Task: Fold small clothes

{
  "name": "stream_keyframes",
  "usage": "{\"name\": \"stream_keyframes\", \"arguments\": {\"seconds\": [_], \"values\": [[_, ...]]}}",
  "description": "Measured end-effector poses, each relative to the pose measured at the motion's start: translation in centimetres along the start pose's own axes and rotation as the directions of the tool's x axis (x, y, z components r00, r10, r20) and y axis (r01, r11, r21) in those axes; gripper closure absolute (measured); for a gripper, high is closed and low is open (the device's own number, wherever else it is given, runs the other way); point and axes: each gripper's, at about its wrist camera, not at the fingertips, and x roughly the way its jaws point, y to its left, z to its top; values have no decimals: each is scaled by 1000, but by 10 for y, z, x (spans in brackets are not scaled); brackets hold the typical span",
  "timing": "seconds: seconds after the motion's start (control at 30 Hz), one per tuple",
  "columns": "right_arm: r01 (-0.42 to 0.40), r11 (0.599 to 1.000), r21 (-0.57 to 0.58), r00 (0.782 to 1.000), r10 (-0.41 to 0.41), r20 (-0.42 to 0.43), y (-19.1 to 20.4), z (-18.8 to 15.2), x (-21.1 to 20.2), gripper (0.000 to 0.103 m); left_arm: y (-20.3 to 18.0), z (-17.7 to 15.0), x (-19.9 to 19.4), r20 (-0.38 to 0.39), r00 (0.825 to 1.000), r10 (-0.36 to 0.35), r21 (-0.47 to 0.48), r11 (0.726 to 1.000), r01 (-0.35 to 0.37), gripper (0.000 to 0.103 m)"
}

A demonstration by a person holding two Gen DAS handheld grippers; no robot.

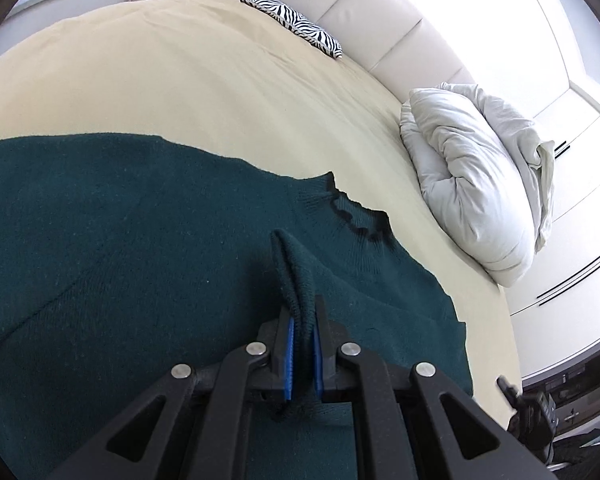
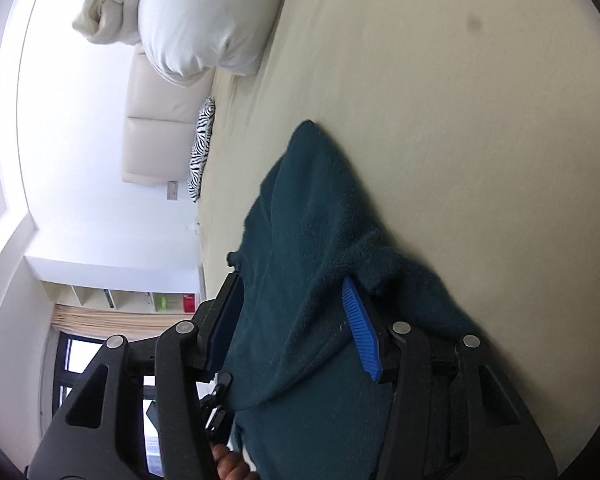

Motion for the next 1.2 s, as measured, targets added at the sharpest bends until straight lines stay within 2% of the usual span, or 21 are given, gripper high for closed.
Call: {"name": "stream_keyframes", "arguments": {"seconds": [0.07, 0.17, 0.23, 0.3, 0.43, 0.53, 0.57, 0.6, 0.7, 0.77, 0.8, 0.93, 1.0, 1.03, 1.13, 1.2], "values": [[69, 997, -24, 997, -70, -27, 5, -9, 1, 51, -1, -2, -2, 6, 1000, -20, -16, 1000, 20, 95], [80, 997, -5, 993, -80, -88, 6, -22, 13, 51, -6, -6, -7, 6, 999, -40, -16, 999, 40, 95], [81, 997, -12, 994, -81, -71, 7, -21, 19, 51, -7, -5, -11, 14, 999, -45, -16, 999, 45, 95], [50, 998, 26, 998, -49, -46, 1, -15, 20, 51, -6, -1, -14, 21, 999, -38, -21, 999, 39, 95], [38, 998, 48, 996, -42, 75, -11, 4, 11, 55, 4, -2, -7, 10, 1000, -6, -28, 1000, 7, 95], [-12, 994, 109, 997, 4, 76, -34, 7, 15, 75, 16, -9, 4, -12, 1000, 14, -51, 999, -14, 95], [-16, 996, 92, 997, 9, 79, -37, 5, 16, 83, 20, -12, 7, -15, 1000, 13, -60, 998, -14, 95], [-21, 998, 66, 997, 15, 82, -36, 2, 17, 85, 23, -14, 8, -13, 1000, 10, -60, 998, -11, 95], [6, 999, 32, 999, -8, 54, -24, -5, 11, 79, 22, -14, 9, -10, 1000, 9, -34, 999, -9, 95], [47, 998, -44, 998, -45, 45, -5, -7, 0, 68, 21, -13, 11, -4, 1000, 12, -10, 1000, -12, 94], [77, 992, -96, 996, -72, 57, 5, -6, -10, 67, 21, -13, 11, -2, 1000, 12, -8, 1000, -12, 94], [209, 926, -316, 975, -173, 137, 57, 12, -10, 64, 21, -17, 14, 9, 1000, 24, 12, 1000, -24, 92], [264, 862, -432, 964, -238, 116, 81, 26, 20, 61, 19, -19, 15, 18, 999, 38, 39, 998, -38, 92], [303, 819, -487, 952, -285, 112, 89, 32, 40, 61, 18, -21, 15, 24, 999, 43, 51, 998, -44, 92], [393, 741, -544, 909, -401, 111, 89, 52, 81, 62, 18, -22, 15, 33, 999, 42, 64, 997, -45, 92], [409, 715, -567, 895, -436, 96, 87, 61, 100, 63, 18, -22, 16, 39, 998, 45, 72, 996, -48, 92]]}}
